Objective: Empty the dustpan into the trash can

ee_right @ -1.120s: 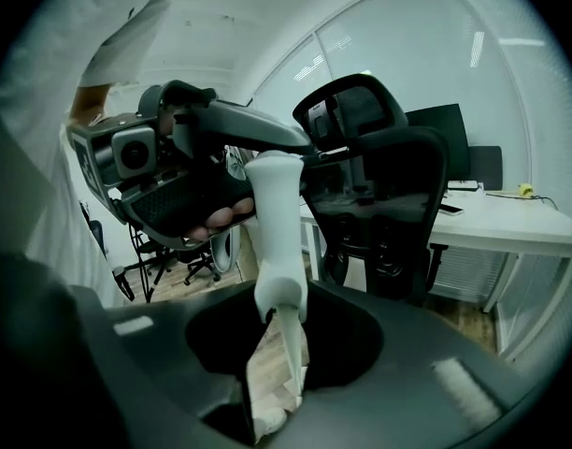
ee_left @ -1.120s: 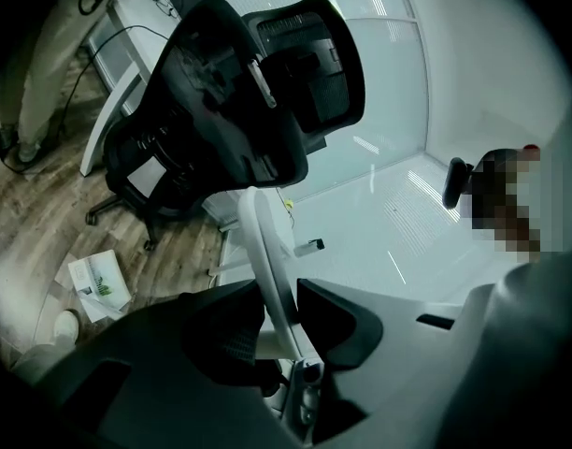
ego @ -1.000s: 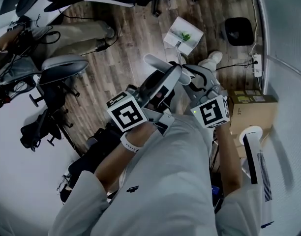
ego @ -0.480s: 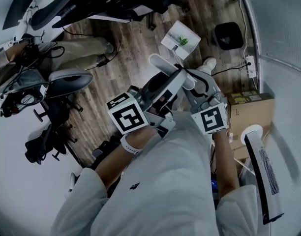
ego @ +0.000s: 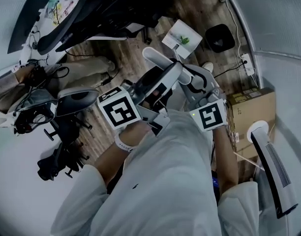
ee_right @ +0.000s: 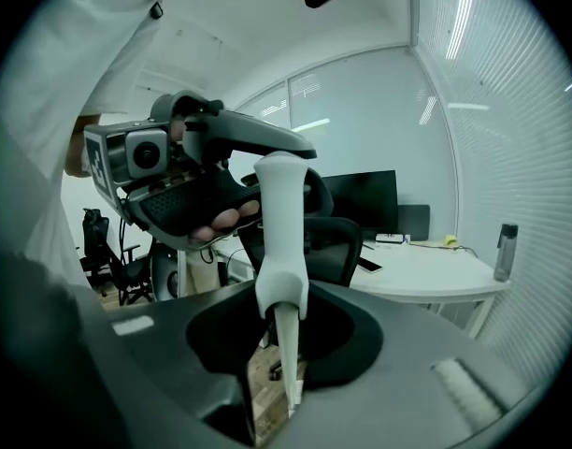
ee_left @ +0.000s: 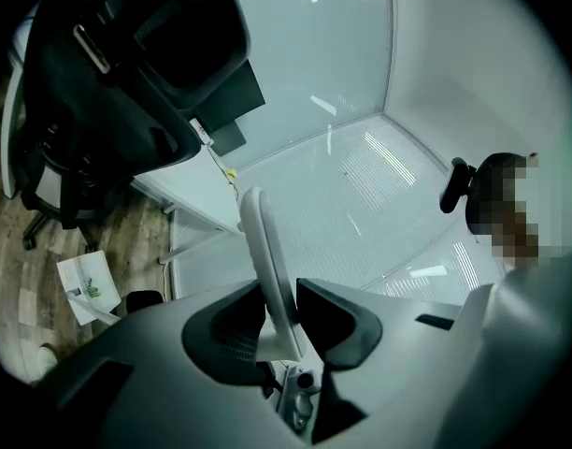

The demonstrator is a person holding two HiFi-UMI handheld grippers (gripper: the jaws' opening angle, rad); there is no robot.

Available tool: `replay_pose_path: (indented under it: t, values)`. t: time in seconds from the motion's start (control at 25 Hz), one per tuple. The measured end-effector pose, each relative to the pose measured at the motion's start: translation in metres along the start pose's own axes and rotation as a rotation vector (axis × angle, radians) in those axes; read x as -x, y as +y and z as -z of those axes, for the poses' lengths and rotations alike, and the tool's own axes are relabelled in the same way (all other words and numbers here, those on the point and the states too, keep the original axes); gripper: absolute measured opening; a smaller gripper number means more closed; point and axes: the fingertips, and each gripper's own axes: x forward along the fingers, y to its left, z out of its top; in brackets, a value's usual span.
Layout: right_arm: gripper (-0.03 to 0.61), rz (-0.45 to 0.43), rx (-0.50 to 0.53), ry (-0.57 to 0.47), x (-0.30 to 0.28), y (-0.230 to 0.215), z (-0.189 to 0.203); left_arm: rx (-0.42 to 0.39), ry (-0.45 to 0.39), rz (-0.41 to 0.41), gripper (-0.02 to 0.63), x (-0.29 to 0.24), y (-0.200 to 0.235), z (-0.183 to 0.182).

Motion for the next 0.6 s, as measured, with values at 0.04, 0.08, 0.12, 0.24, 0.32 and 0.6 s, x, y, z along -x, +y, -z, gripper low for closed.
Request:
replay_pose_path:
  t: [0.04, 0.08, 0.12, 0.24, 0.32, 0.6]
  values:
    - [0.095, 0.012, 0.003, -0.011, 0.002, -0.005, -0.005, -0.008, 0.010, 0.006, 0.107, -0.004, -0.005, -0.003]
    - [0.095, 0.024, 0.005, -0.019, 0.004, -0.010, -0.010, -0.016, 0.019, 0.012, 0.107, -0.009, -0.011, -0.005]
    - [0.095, 0.035, 0.007, -0.026, 0.006, -0.015, -0.014, -0.023, 0.027, 0.017, 0.109, -0.013, -0.016, -0.007]
    - [0.095, 0.071, 0.011, -0.047, 0.015, -0.030, -0.025, -0.048, 0.052, 0.037, 0.109, -0.027, -0.032, -0.010]
    - [0.095, 0.098, 0.010, -0.059, 0.020, -0.038, -0.030, -0.067, 0.071, 0.050, 0.109, -0.035, -0.040, -0.011]
    - [0.095, 0.190, -0.008, -0.087, 0.036, -0.067, -0.038, -0.150, 0.156, 0.083, 0.114, -0.066, -0.061, -0.007]
